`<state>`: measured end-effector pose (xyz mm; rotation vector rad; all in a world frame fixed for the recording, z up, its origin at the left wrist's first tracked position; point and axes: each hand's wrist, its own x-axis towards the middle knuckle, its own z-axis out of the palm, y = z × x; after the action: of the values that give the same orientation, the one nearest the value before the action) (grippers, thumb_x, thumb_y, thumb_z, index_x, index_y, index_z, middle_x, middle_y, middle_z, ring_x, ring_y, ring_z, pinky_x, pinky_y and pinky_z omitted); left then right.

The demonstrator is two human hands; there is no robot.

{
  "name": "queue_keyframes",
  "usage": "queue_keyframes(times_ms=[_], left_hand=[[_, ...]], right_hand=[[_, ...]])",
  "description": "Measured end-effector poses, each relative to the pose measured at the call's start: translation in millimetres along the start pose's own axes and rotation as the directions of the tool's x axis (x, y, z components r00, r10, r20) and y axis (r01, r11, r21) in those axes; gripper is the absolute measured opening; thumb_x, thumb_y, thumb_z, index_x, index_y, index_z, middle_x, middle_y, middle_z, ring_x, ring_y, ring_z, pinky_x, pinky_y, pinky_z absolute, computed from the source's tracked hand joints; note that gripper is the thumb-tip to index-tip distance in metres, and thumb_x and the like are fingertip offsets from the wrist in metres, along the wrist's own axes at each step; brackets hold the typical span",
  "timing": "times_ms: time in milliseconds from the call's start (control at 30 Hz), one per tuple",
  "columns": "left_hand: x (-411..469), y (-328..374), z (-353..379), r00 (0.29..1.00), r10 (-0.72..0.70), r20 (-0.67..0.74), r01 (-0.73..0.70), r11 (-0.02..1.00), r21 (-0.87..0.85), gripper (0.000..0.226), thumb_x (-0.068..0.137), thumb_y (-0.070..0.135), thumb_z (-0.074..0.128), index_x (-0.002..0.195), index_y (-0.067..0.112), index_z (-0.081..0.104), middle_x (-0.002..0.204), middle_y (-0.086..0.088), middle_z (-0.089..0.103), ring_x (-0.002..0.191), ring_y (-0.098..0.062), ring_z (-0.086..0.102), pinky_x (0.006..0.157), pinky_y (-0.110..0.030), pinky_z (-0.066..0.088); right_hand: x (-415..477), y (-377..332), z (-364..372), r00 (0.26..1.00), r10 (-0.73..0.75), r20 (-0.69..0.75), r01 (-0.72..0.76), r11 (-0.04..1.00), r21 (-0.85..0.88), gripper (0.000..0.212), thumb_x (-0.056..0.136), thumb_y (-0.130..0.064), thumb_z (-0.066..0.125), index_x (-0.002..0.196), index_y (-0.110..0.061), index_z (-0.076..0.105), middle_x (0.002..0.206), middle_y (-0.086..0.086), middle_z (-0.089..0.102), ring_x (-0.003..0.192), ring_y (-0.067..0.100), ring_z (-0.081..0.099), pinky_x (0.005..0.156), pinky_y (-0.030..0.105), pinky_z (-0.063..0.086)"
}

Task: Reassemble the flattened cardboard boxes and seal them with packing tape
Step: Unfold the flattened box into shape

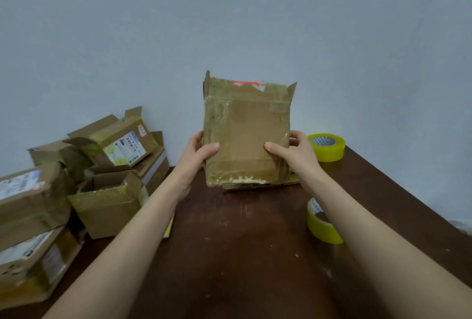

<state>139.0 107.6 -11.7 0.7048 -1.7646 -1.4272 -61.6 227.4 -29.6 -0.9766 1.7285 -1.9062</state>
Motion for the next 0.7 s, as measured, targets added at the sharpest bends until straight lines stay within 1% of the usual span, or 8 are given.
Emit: queue_keyframes(times_ms=[67, 167, 233, 333, 467, 533, 600, 700], left_hand=[[-27.6, -11.1, -12.8, 0.998, 0.018, 0.054, -0.018, 1.0, 0.001, 0.102, 0.056, 0.044, 0.078, 0.145, 0.02, 0.034, 0.136, -0.003, 0.054, 0.121, -0.02, 0.056, 0.105, -0.045, 0.042], [-73.4, -31.6, -32.3, 0.987, -0.033, 0.156, 0.018, 0.995, 0.095, 0.111, 0.051, 0.041, 0.08, 0.148, 0.03, 0.026, 0.135, 0.005, 0.052, 0.116, -0.009, 0.057, 0.092, -0.024, 0.05], [-95.9, -46.7, -39.9, 0.976, -0.091, 0.196, 0.059, 0.985, 0.164, 0.117, 0.051, 0.041, 0.085, 0.149, 0.036, 0.021, 0.139, 0.008, 0.048, 0.12, -0.006, 0.053, 0.089, -0.02, 0.049], [-115.0, -51.7, -40.9, 0.998, -0.009, 0.064, 0.002, 0.993, 0.12, 0.112, 0.063, 0.033, 0.086, 0.149, 0.041, 0.015, 0.144, 0.013, 0.038, 0.127, -0.006, 0.045, 0.092, -0.021, 0.047], [-116.7, -32.1, -33.2, 0.974, 0.217, -0.061, -0.206, 0.966, 0.158, 0.095, 0.072, 0.026, 0.078, 0.146, 0.043, 0.021, 0.144, 0.02, 0.033, 0.119, 0.018, 0.041, 0.096, -0.012, 0.042], [-112.7, -27.1, -32.1, 0.97, 0.238, -0.042, -0.225, 0.951, 0.211, 0.092, 0.071, 0.037, 0.081, 0.145, 0.044, 0.028, 0.145, 0.017, 0.035, 0.117, 0.021, 0.041, 0.099, -0.017, 0.044], [-106.7, -26.6, -30.8, 0.969, 0.24, -0.054, -0.217, 0.937, 0.276, 0.086, 0.064, 0.051, 0.078, 0.139, 0.049, 0.035, 0.145, 0.018, 0.035, 0.126, 0.01, 0.039, 0.107, -0.032, 0.041], [-98.7, -22.1, -23.0, 0.953, 0.299, -0.04, -0.254, 0.866, 0.43, 0.08, 0.062, 0.056, 0.075, 0.133, 0.047, 0.038, 0.145, 0.021, 0.032, 0.133, 0.002, 0.031, 0.112, -0.033, 0.032]], right_hand=[[-28.0, 4.3, 0.0, 0.998, -0.067, 0.015, 0.067, 0.998, -0.015, 0.069, 0.063, -0.034, 0.088, 0.118, -0.022, 0.048, 0.116, -0.005, 0.059, 0.104, 0.014, 0.06, 0.093, 0.04, 0.051], [-74.4, 17.0, -3.0, 0.988, -0.093, 0.121, 0.103, 0.992, -0.071, 0.088, 0.065, -0.03, 0.088, 0.136, -0.027, 0.037, 0.122, -0.012, 0.052, 0.105, 0.007, 0.056, 0.087, 0.025, 0.047], [-96.7, 31.7, -2.9, 0.976, -0.107, 0.188, 0.133, 0.983, -0.13, 0.096, 0.061, -0.04, 0.089, 0.14, -0.031, 0.035, 0.127, -0.01, 0.054, 0.113, 0.009, 0.055, 0.092, 0.029, 0.048], [-113.0, 37.9, 2.5, 0.961, -0.151, 0.233, 0.201, 0.958, -0.204, 0.088, 0.063, -0.047, 0.085, 0.137, -0.035, 0.039, 0.132, -0.008, 0.049, 0.121, 0.011, 0.049, 0.101, 0.041, 0.046], [-117.4, 24.1, 6.7, 0.94, -0.253, 0.23, 0.305, 0.925, -0.228, 0.085, 0.072, -0.033, 0.083, 0.141, -0.03, 0.033, 0.142, -0.002, 0.034, 0.129, 0.011, 0.037, 0.107, 0.032, 0.036], [-116.2, 22.9, 6.0, 0.929, -0.281, 0.242, 0.338, 0.91, -0.24, 0.086, 0.07, -0.04, 0.08, 0.14, -0.033, 0.03, 0.146, -0.002, 0.031, 0.133, 0.013, 0.034, 0.109, 0.035, 0.034], [-112.8, 24.7, 3.2, 0.927, -0.268, 0.264, 0.339, 0.899, -0.277, 0.085, 0.072, -0.042, 0.079, 0.141, -0.032, 0.031, 0.146, -0.002, 0.031, 0.133, 0.013, 0.035, 0.108, 0.035, 0.036], [-108.2, 23.2, -4.0, 0.933, -0.222, 0.283, 0.291, 0.928, -0.233, 0.069, 0.078, -0.035, 0.077, 0.133, -0.032, 0.036, 0.138, -0.003, 0.041, 0.126, 0.012, 0.044, 0.1, 0.029, 0.041]])
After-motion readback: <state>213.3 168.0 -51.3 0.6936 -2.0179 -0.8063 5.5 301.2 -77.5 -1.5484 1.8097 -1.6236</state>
